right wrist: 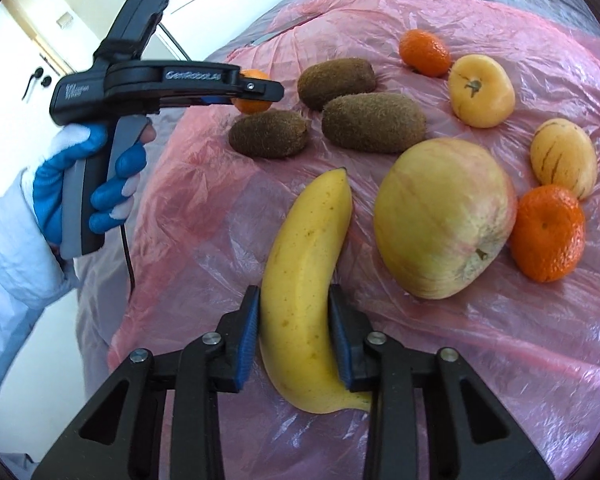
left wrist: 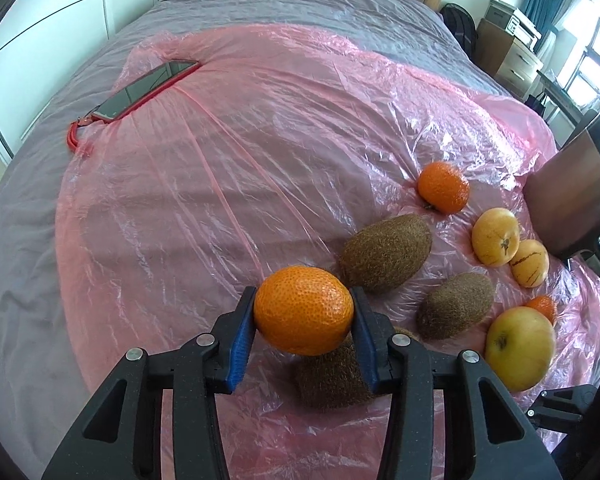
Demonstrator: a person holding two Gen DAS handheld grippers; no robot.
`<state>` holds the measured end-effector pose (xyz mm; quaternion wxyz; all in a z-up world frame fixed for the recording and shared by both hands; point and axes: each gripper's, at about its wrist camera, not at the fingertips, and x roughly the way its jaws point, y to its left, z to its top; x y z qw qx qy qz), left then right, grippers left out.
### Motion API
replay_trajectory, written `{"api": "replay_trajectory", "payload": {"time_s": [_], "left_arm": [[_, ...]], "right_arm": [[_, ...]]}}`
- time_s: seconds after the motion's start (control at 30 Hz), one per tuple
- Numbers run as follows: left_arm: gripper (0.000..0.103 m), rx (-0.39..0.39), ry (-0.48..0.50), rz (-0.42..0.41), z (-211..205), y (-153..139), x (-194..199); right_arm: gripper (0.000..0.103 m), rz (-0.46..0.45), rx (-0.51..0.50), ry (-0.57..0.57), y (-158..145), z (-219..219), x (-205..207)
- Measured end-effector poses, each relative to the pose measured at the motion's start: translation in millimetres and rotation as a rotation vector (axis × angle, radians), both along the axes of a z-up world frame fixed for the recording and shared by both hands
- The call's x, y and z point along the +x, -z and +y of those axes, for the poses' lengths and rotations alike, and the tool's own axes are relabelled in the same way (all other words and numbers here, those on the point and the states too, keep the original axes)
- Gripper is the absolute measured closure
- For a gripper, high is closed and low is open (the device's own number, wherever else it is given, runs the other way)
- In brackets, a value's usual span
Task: Organize fruits
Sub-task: 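Carry the tangerine and banana in both tools over the green tray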
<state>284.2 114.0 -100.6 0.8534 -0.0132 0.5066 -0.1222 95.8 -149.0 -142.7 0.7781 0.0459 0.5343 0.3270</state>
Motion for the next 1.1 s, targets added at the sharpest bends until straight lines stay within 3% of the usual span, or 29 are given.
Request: {"api": "replay_trajectory", "payload": {"time_s": [0.33,0.67,1.1], "left_arm": [[0.064,-0.037,-0.039,-0.052,9,-29,-17],[0.064,-0.061,-0.045,-0.085,2,-63,-63],[0.064,-0.133,0.086,-0.091,-78,-101,-137]], "right_arm": [[0.094,-0.031,0.078,0.004,-31,-10,-8],[0.094,-0.093,0.109,0.059,-74,-41,-37],[0.094,-0.131,0.089,0.279,-97,-149,-91]]}}
